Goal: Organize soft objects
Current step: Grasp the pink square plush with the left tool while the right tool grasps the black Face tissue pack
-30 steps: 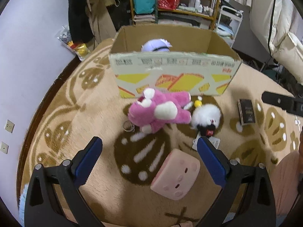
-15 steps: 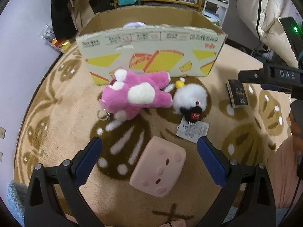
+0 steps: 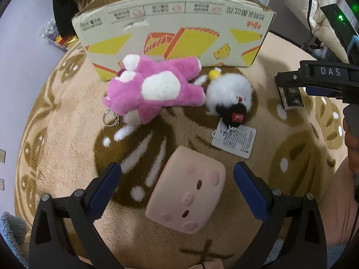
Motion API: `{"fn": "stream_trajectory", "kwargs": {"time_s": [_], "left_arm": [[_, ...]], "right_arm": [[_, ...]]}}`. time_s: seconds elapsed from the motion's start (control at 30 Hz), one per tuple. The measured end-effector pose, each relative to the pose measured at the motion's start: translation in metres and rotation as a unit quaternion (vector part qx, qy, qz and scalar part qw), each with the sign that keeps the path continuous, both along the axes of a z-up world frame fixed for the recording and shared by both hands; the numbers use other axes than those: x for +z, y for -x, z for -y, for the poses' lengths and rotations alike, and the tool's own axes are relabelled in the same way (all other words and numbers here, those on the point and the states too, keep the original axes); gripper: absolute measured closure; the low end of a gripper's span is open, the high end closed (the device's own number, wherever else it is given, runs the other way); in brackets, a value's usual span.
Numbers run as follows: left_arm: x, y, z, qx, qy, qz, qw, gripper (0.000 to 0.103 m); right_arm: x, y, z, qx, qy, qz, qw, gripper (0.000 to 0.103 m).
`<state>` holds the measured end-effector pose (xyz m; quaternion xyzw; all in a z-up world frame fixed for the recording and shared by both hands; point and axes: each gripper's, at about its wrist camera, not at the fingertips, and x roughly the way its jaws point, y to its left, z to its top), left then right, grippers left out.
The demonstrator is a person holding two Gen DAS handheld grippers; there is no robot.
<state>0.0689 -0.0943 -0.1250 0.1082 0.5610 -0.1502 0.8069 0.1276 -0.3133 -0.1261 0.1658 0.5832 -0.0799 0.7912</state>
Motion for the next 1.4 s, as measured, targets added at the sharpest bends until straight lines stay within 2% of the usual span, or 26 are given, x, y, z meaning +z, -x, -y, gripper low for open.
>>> {"fn": "stream_trajectory", "kwargs": {"time_s": [0.1, 0.27, 0.47, 0.5, 0.57, 0.67, 0.73, 0.83, 0.9, 1.0, 1.3, 1.4], "left_arm": [[-0.005, 0.0, 0.002, -0.008, -0.006, -0.003, 0.9999, 0.004], [-0.013, 0.0, 0.005, -0.014, -0.012, -0.012, 0.9998, 0.004], [-0.024, -0.003, 0.011, -0.016, -0.017, -0.027, 0.9994, 0.005], [-0.027, -0.004, 0.009, -0.016, -0.017, -0.028, 0.9993, 0.006], [-0.031, -0.006, 0.009, -0.013, -0.018, -0.035, 0.9991, 0.017], [-0.035, -0.007, 0.008, -0.01, -0.017, -0.041, 0.999, 0.019], [-0.036, -0.007, 0.009, -0.01, -0.012, -0.044, 0.9989, 0.023], [-0.038, -0.007, 0.009, -0.013, -0.008, -0.051, 0.9986, 0.026], [-0.042, -0.006, 0.008, -0.013, -0.006, -0.059, 0.9982, 0.032], [-0.045, -0.005, 0.009, -0.013, 0.002, -0.059, 0.9982, 0.04], [-0.035, -0.002, 0.006, -0.009, 0.007, -0.046, 0.9989, 0.051], [-0.023, -0.002, 0.001, -0.006, 0.01, -0.03, 0.9995, 0.055]], "right_arm": [[-0.007, 0.0, 0.006, -0.012, -0.015, -0.009, 1.0, 0.006], [-0.015, -0.001, 0.011, -0.025, -0.038, -0.021, 0.999, 0.015], [-0.022, -0.006, 0.015, -0.026, -0.041, -0.029, 0.998, 0.021], [-0.022, -0.006, 0.016, -0.029, -0.037, -0.031, 0.998, 0.025], [-0.025, -0.003, 0.02, -0.033, -0.033, -0.033, 0.998, 0.029], [-0.028, -0.004, 0.023, -0.036, -0.035, -0.035, 0.998, 0.032], [-0.03, -0.006, 0.025, -0.034, -0.036, -0.038, 0.998, 0.039], [-0.031, -0.007, 0.022, -0.031, -0.035, -0.039, 0.998, 0.041], [-0.031, -0.008, 0.022, -0.034, -0.035, -0.038, 0.998, 0.042], [-0.033, -0.005, 0.024, -0.037, -0.037, -0.036, 0.998, 0.053], [-0.027, -0.005, 0.017, -0.033, -0.043, -0.019, 0.998, 0.053], [-0.019, 0.002, 0.017, -0.029, -0.042, -0.011, 0.999, 0.053]]}}
